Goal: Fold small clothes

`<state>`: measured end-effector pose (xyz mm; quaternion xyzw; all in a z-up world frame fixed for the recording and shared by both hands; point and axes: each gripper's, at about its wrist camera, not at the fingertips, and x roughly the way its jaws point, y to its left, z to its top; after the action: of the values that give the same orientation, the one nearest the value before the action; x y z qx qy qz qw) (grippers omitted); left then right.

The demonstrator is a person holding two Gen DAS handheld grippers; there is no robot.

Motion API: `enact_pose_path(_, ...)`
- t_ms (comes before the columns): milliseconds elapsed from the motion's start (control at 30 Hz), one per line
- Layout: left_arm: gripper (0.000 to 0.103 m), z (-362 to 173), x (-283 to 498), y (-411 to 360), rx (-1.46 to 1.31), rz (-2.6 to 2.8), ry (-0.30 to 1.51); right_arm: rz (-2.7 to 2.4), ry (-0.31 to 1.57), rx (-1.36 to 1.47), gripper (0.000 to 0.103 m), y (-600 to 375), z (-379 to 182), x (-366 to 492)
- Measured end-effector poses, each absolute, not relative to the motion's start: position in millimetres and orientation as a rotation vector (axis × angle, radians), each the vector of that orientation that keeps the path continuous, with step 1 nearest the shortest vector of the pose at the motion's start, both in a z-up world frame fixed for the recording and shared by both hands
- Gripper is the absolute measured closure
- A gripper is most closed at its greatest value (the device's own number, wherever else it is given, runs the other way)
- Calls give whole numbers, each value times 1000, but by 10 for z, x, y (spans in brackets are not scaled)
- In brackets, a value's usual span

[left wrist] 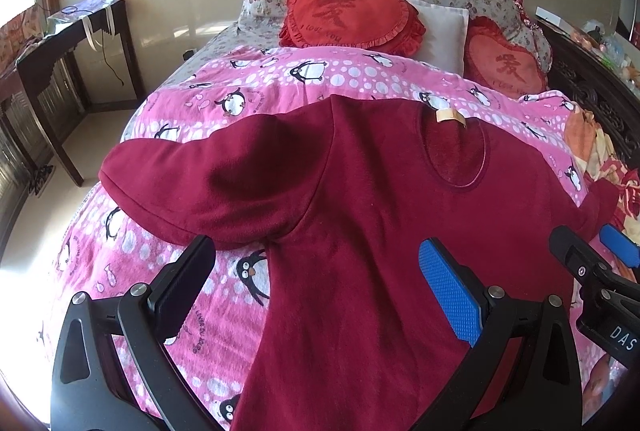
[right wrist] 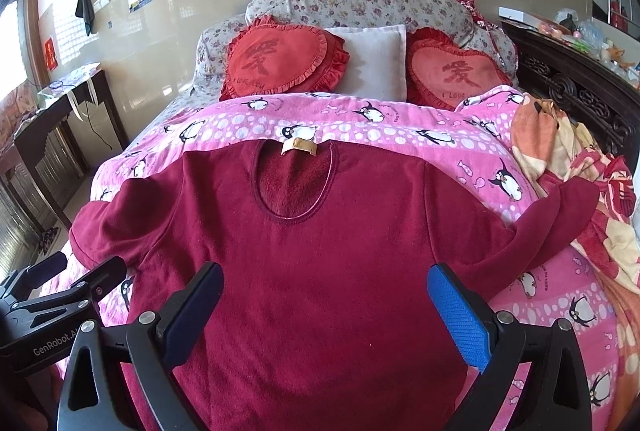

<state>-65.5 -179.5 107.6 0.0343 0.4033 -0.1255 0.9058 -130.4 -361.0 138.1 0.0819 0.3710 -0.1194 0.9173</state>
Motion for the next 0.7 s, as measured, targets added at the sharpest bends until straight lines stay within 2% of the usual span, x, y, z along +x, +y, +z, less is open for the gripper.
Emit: enact_pose_path(700, 1, 959, -536, -1765, 60, -245, 854, -235, 801, 187, 2, -3576, 1226, -1166)
